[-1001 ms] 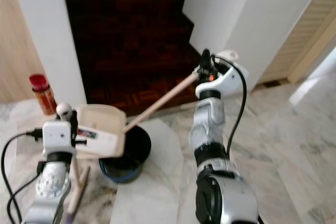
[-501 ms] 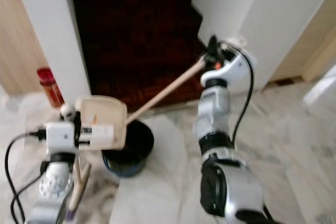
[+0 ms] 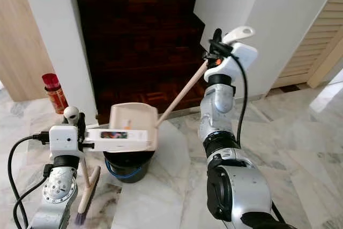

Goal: Sweep floor

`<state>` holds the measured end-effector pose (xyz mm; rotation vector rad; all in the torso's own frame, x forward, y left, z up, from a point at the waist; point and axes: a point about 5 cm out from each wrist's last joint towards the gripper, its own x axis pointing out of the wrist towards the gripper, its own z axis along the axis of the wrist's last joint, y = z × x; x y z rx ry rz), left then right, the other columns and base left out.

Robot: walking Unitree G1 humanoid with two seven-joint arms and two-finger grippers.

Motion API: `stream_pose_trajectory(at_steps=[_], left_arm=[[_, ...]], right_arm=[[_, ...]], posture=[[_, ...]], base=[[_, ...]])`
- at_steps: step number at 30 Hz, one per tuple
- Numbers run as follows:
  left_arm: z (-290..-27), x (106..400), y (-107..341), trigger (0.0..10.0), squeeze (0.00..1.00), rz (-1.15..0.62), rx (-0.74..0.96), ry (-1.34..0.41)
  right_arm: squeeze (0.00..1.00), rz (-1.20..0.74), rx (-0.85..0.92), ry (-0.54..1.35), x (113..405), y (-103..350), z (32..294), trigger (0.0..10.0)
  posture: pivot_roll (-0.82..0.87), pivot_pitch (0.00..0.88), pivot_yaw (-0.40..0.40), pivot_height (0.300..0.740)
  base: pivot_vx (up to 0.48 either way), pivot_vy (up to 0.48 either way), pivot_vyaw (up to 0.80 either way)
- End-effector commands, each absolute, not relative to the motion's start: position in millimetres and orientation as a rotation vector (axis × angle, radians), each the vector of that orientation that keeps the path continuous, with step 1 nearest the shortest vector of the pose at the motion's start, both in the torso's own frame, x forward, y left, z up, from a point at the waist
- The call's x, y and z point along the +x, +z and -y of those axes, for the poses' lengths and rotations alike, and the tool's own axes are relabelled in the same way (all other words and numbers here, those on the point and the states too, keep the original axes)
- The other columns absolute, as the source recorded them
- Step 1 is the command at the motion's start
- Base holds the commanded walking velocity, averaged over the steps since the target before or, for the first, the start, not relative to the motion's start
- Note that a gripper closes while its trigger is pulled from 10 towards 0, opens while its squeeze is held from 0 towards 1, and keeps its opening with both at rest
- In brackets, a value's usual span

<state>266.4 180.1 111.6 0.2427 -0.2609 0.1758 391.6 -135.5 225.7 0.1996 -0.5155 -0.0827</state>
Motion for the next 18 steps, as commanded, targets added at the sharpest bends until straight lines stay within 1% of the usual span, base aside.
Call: stream_pose_trajectory(at_steps=[1,6,11,14,15,18], left_arm=[[-176.2,267.4,120.4,10.0,0.0,0.313,0.256,0.162],[-174.3,267.2,120.1,10.0,0.0,0.314,0.263,0.154],[-174.2,267.2,120.2,10.0,0.0,0.315,0.266,0.151],[-174.2,267.1,120.4,10.0,0.0,0.316,0.269,0.151],[-174.2,267.1,120.4,10.0,0.0,0.317,0.27,0.15],[-173.9,267.3,120.3,10.0,0.0,0.317,0.273,0.147]], right_arm=[[0.0,0.638,0.101,-0.1,389.6,249.4,136.7,10.0],[0.0,0.699,-0.02,-0.086,384.3,251.6,123.5,10.0],[0.0,0.724,-0.041,-0.091,381.4,250.9,117.2,10.0],[0.0,0.793,-0.104,-0.087,376.5,256.6,111.4,10.0],[0.0,0.844,-0.138,-0.073,372.5,261.5,106.0,10.0],[0.0,0.894,-0.172,-0.044,368.1,265.5,98.2,10.0]], posture=[[0.14,0.0,-0.122,0.74],[0.14,0.0,-0.124,0.74],[0.14,0.0,-0.124,0.74],[0.14,0.0,-0.124,0.74],[0.14,0.0,-0.124,0.74],[0.14,0.0,-0.124,0.74]], base=[[0.0,0.0,0.0],[0.0,0.0,0.0],[0.0,0.0,0.0],[0.0,0.0,0.0],[0.0,0.0,0.0],[0.0,0.0,0.0]])
